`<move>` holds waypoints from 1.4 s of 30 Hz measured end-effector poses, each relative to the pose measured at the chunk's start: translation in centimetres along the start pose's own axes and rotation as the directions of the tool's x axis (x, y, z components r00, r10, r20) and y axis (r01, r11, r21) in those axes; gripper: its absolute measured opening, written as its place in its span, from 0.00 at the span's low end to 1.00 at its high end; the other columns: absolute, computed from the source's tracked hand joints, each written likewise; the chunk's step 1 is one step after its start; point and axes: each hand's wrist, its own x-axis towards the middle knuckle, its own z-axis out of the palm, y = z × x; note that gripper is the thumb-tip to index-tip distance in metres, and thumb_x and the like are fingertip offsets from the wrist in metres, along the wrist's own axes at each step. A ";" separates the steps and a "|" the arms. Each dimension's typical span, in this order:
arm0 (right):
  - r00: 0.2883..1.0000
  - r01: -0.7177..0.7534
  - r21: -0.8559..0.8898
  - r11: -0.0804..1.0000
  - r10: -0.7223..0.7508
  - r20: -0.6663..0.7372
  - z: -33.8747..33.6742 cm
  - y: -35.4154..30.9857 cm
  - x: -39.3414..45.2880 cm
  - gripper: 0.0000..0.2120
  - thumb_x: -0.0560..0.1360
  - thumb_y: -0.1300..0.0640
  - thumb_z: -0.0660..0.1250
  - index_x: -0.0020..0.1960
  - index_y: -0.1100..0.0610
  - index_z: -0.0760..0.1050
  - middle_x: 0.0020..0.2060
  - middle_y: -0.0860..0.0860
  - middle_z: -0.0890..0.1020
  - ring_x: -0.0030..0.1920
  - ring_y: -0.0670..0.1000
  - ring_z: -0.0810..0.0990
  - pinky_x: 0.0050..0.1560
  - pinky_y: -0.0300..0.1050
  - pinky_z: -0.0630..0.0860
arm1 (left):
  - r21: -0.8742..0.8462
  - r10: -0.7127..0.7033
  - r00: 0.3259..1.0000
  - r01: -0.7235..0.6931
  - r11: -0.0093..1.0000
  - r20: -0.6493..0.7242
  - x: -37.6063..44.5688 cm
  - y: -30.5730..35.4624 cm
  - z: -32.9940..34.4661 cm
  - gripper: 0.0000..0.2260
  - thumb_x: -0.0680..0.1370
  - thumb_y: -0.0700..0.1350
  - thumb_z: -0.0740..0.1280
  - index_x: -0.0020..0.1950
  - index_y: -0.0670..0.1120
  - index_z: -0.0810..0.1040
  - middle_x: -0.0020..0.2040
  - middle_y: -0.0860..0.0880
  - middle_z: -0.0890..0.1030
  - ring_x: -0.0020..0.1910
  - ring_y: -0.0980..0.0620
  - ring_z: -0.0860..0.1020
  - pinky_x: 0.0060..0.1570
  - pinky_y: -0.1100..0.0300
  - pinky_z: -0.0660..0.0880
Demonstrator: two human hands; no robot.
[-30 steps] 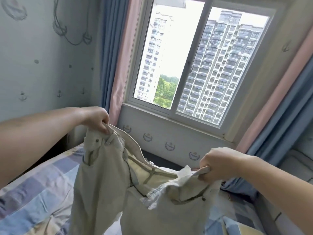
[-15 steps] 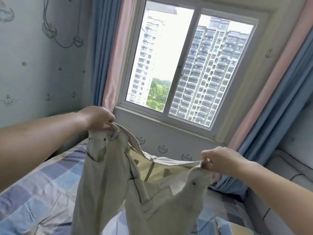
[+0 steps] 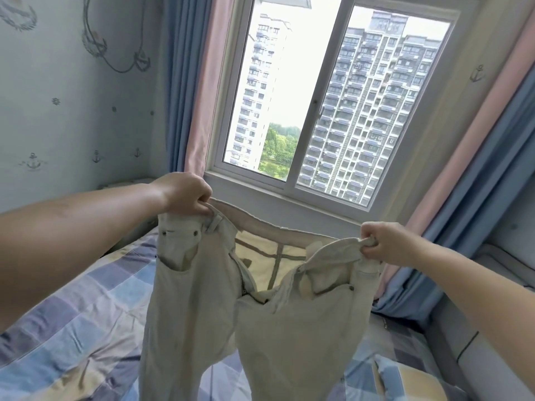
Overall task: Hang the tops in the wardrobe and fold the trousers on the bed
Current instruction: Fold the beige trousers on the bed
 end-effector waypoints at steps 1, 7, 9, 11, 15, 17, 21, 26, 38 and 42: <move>0.997 0.005 -0.017 1.000 -0.004 0.075 0.0 -0.1 -0.1 0.09 0.73 0.57 0.65 0.38 0.48 0.67 0.37 0.47 0.75 0.33 0.47 0.71 0.34 0.41 0.71 | -0.029 -0.002 1.000 0.002 1.000 0.007 -0.1 0.2 0.0 0.16 0.74 0.50 0.69 0.30 0.51 0.66 0.37 0.50 0.76 0.36 0.49 0.74 0.34 0.56 0.69; 0.966 0.081 -0.304 0.949 0.000 0.258 -0.7 0.2 -0.8 0.17 0.74 0.60 0.62 0.61 0.47 0.68 0.49 0.48 0.78 0.42 0.48 0.75 0.43 0.42 0.74 | -0.141 0.023 0.994 -0.008 0.990 0.104 -0.8 1.9 -0.3 0.04 0.76 0.51 0.68 0.45 0.52 0.78 0.48 0.53 0.74 0.43 0.54 0.76 0.48 0.59 0.74; 0.982 0.069 -0.479 0.875 0.023 0.185 -2.2 0.8 -0.8 0.13 0.74 0.60 0.59 0.55 0.49 0.74 0.50 0.48 0.78 0.47 0.49 0.76 0.45 0.44 0.76 | -0.210 0.047 0.994 -0.024 0.977 0.103 0.0 3.6 -0.8 0.08 0.77 0.51 0.68 0.53 0.51 0.81 0.51 0.53 0.78 0.48 0.55 0.77 0.53 0.58 0.75; 0.993 -0.063 -0.509 0.858 0.104 0.054 -4.4 1.7 -0.7 0.11 0.74 0.60 0.57 0.48 0.49 0.76 0.49 0.47 0.76 0.48 0.49 0.75 0.38 0.42 0.72 | -0.269 0.077 0.993 -0.052 0.962 0.086 1.2 6.1 -1.9 0.08 0.78 0.52 0.67 0.53 0.52 0.81 0.50 0.55 0.81 0.47 0.56 0.77 0.51 0.59 0.75; 0.949 -0.281 -0.475 0.834 0.167 -0.268 -9.9 3.0 0.1 0.14 0.76 0.60 0.55 0.46 0.49 0.78 0.48 0.48 0.74 0.48 0.52 0.74 0.43 0.44 0.68 | -0.403 0.053 0.998 -0.043 0.914 0.015 3.6 10.5 -4.5 0.13 0.76 0.56 0.67 0.37 0.49 0.75 0.34 0.54 0.76 0.33 0.54 0.72 0.37 0.58 0.73; 0.900 -0.345 -0.518 0.783 0.120 -0.418 -12.6 3.3 0.8 0.13 0.77 0.61 0.56 0.48 0.53 0.79 0.46 0.50 0.74 0.47 0.55 0.75 0.47 0.46 0.70 | -0.491 0.025 1.000 -0.013 0.871 0.018 4.5 11.7 -6.0 0.14 0.77 0.54 0.66 0.34 0.49 0.73 0.32 0.53 0.73 0.31 0.55 0.69 0.34 0.61 0.70; 0.822 -0.460 -0.634 0.621 0.029 -0.568 -17.0 2.4 3.0 0.13 0.76 0.62 0.57 0.51 0.52 0.79 0.47 0.51 0.76 0.50 0.56 0.76 0.55 0.49 0.70 | -0.649 -0.073 0.988 0.143 0.748 0.134 4.9 11.5 -7.4 0.13 0.75 0.54 0.66 0.34 0.49 0.74 0.33 0.53 0.75 0.32 0.55 0.72 0.32 0.63 0.69; 0.834 -0.351 -0.659 0.665 -0.098 -0.543 -13.8 -3.9 8.2 0.10 0.74 0.60 0.61 0.49 0.50 0.80 0.48 0.50 0.77 0.53 0.54 0.76 0.59 0.53 0.66 | -0.728 -0.123 0.943 0.318 0.607 0.309 0.5 6.8 -3.1 0.13 0.75 0.54 0.67 0.33 0.49 0.75 0.32 0.53 0.73 0.32 0.55 0.71 0.33 0.63 0.68; 0.931 0.279 -0.669 0.689 -0.364 0.013 20.9 -30.4 23.7 0.11 0.75 0.59 0.62 0.52 0.49 0.80 0.53 0.48 0.78 0.59 0.51 0.77 0.69 0.53 0.62 | -0.479 -0.339 0.671 0.723 0.498 0.660 -21.2 -14.4 22.3 0.09 0.78 0.48 0.62 0.40 0.50 0.79 0.41 0.50 0.80 0.46 0.51 0.77 0.44 0.59 0.70; 0.873 0.475 -0.574 0.667 -0.441 0.210 35.3 -43.4 29.2 0.11 0.74 0.60 0.62 0.51 0.49 0.80 0.51 0.48 0.79 0.56 0.51 0.77 0.64 0.51 0.63 | -0.370 -0.411 0.522 0.841 0.395 0.747 -29.8 -24.5 32.2 0.11 0.79 0.47 0.62 0.54 0.44 0.81 0.53 0.45 0.82 0.54 0.47 0.78 0.54 0.57 0.72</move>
